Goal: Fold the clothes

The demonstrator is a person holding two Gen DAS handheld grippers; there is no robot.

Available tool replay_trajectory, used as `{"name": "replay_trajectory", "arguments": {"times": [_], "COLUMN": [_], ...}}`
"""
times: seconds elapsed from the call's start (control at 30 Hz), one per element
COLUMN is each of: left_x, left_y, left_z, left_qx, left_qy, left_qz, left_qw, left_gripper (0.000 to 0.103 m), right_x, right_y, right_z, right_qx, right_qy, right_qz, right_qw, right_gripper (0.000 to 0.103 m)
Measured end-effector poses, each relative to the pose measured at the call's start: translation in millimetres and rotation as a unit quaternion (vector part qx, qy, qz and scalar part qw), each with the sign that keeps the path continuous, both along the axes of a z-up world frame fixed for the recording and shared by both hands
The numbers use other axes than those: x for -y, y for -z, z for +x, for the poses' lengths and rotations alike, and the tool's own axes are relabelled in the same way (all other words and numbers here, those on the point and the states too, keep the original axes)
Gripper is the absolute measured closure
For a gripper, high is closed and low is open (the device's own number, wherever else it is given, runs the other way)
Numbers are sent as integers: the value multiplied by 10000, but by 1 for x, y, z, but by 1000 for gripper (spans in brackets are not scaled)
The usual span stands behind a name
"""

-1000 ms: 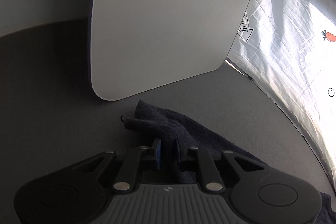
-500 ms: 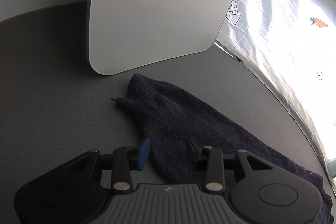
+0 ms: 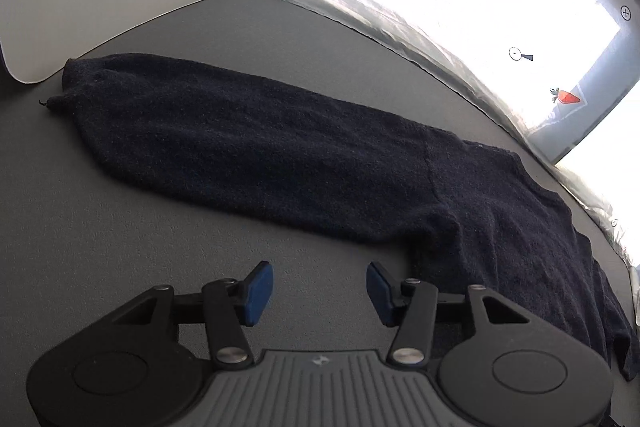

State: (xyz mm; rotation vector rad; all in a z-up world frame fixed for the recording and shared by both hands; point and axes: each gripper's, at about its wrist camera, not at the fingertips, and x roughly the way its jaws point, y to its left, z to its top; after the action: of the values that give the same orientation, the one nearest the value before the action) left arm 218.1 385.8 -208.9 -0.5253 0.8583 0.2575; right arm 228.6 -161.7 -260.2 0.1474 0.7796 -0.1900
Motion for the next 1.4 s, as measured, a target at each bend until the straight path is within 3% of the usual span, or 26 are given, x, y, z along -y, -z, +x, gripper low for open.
{"name": "replay_trajectory", "arguments": {"times": [0.07,0.13,0.23,0.27,0.43,0.53,0.6,0.7,0.8,1.13,1.27,1.4], "left_x": [15,27,41,46,46,34,22,3,-16,-63,-85,-110], "left_y": [3,7,9,9,12,12,10,10,10,8,12,15], "left_z": [-7,-15,-20,-22,-36,-45,-49,-54,-56,-47,-28,-3], "left_qx": [45,136,52,-2,-127,-153,-90,-10,11,110,60,-35], "left_qy": [240,433,546,555,350,18,-235,-644,-1009,-1721,-1929,-1984], "left_qz": [-168,-519,-584,-518,-594,-625,-619,-621,-565,-178,-44,257], "left_qw": [9996,9976,9968,9971,9975,9979,9978,9960,9933,9849,9812,9798], "left_gripper": [43,35,35,35,35,35,35,35,34,20,19,19], "right_x": [11,19,23,23,21,11,-1,-17,-30,-89,-105,-94], "right_y": [5,9,12,10,9,0,-10,-20,-17,20,24,28], "right_z": [-9,-17,-25,-26,-33,-27,-25,-20,-2,77,97,97], "right_qx": [-144,-232,-301,-318,-436,-624,-474,-84,-20,-614,-281,74], "right_qy": [48,12,-170,-241,-354,-351,-425,-630,-805,-1095,-1019,-705], "right_qz": [169,413,723,731,585,266,-309,-948,-980,-304,-490,-61], "right_qw": [9997,9989,9968,9965,9967,9971,9975,9935,9919,9916,9932,9975], "right_gripper": [31,32,65,91,93,81,45,21,0,0,0,0]}}
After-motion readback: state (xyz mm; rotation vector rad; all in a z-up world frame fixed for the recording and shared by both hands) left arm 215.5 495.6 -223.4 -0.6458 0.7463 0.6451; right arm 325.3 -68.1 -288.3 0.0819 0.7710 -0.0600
